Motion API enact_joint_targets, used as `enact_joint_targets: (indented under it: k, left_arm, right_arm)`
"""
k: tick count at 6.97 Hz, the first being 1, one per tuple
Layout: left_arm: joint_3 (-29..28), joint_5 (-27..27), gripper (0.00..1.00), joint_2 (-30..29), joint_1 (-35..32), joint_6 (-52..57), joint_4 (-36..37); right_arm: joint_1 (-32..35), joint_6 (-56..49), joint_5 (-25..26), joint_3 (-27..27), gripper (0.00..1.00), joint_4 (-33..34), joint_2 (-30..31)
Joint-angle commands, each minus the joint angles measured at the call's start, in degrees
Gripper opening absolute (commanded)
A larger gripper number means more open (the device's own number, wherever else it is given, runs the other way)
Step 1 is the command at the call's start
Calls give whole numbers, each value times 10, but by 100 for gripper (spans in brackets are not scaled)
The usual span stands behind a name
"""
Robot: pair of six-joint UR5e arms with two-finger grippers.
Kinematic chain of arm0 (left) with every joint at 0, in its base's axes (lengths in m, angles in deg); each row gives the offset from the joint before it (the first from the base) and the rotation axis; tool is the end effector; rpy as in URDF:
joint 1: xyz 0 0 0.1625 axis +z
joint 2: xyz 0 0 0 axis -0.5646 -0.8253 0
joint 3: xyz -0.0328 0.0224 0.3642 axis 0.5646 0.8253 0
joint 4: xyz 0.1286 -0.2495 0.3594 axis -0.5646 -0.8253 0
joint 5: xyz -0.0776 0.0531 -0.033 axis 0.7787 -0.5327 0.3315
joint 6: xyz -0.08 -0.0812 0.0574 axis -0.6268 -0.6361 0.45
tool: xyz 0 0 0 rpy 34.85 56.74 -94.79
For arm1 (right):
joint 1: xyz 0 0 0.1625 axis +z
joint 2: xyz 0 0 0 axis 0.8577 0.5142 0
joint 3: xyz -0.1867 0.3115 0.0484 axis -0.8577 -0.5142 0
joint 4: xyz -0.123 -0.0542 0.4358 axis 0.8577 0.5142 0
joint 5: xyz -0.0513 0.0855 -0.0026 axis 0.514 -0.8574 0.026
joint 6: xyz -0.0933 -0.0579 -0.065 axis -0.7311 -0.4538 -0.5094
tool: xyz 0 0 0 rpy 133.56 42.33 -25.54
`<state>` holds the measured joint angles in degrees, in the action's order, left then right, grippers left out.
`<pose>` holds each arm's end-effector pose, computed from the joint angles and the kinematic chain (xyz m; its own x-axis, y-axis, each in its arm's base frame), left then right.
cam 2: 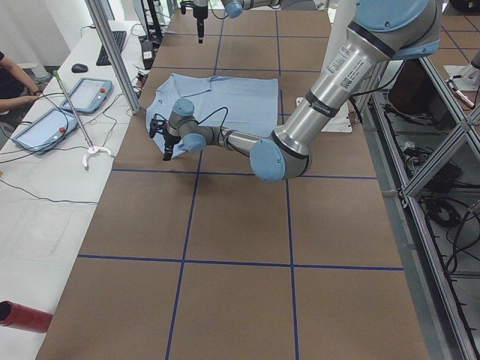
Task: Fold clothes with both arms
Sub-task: 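Move the left gripper toward the sleeve nearest it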
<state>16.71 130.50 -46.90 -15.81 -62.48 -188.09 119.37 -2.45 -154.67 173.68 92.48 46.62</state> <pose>0.4496 -0.7061 0.3762 0.6367 -0.0876 -0.7661 0.4059 0.8828 0.2364 -0.2903 -0.6343 0.2104 0.6855 -0.1795 0.7056 0.0167 0.9728 0.2312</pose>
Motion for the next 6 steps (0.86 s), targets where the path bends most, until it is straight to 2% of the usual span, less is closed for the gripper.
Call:
enact_joint_targets:
  k: [1,2,4,6]
  left_arm:
    - [-63,-33,82,-22,8,-1,-43]
    - [-65,-35,75,-26,9,-1,-44]
    - [-64,-33,54,-28,9,3,-43]
    - [-61,-32,53,-27,14,4,-41]
  right_arm:
    - [-1,0,0,0,100,0,0]
    - [-1,1,0,0,100,0,0]
    - [-1,0,0,-3,100,0,1]
    - [-3,0,0,-3,100,0,1]
